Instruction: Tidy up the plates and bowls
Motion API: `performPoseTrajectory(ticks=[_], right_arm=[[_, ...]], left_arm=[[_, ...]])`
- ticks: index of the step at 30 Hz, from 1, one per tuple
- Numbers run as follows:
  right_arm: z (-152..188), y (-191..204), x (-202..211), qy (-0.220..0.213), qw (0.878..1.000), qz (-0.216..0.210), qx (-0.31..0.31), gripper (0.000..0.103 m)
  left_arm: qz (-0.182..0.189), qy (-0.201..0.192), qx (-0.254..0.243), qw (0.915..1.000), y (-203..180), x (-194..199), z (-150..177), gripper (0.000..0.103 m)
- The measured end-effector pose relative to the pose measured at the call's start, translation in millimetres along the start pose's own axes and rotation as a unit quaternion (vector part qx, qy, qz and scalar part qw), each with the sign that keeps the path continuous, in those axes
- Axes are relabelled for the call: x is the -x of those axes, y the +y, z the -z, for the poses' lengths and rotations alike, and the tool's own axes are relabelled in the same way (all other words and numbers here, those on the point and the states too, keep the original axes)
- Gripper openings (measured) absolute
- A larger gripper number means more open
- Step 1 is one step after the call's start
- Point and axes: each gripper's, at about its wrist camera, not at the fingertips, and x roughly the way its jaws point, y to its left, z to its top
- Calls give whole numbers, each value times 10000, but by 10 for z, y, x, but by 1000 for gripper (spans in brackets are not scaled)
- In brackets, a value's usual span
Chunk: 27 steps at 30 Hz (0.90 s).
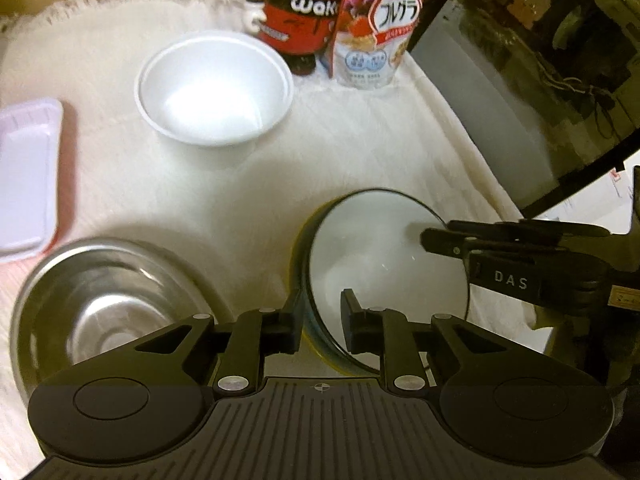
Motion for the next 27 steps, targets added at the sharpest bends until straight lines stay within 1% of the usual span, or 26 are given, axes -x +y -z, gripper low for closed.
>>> performPoseTrajectory(ticks=[3,5,7,10,12,14,18,24,25,27], right_arm=[[-24,-5,26,-62,10000,51,28,29],[-29,-22,24,-47,10000,81,1,27],[-11,-28,22,-11,9999,118,-4,27],[14,-50,-24,122,9995,289,-13,27],[19,-87,-58,237,9989,390,-60,27],[26,-124,-63,293,9988,368,-117,28],[43,-135,-14,218,9993,280,-102,28],[55,-65,-32,187,9997,-112,-144,28],[52,-44,-40,168,9997,-125,-143,30],[41,-19,-54,139,9998,-77,-116,30]], left_arm=[[-308,-100,-75,9994,10,-17,-1,22],[-450,-66,-97,9989,30,-55,7,22],[-494,-10,-81,9987,60,-93,10,22],[-515,54,12,9987,116,-133,15,22],[-477,58,96,9988,153,-141,2,22],[-367,13,146,9992,169,-119,-13,21],[7,-31,198,9998,128,-74,-25,21],[-18,31,97,9999,41,-118,-37,21],[-23,41,84,10000,36,-123,-34,21],[-46,49,68,10000,24,-128,-25,21]])
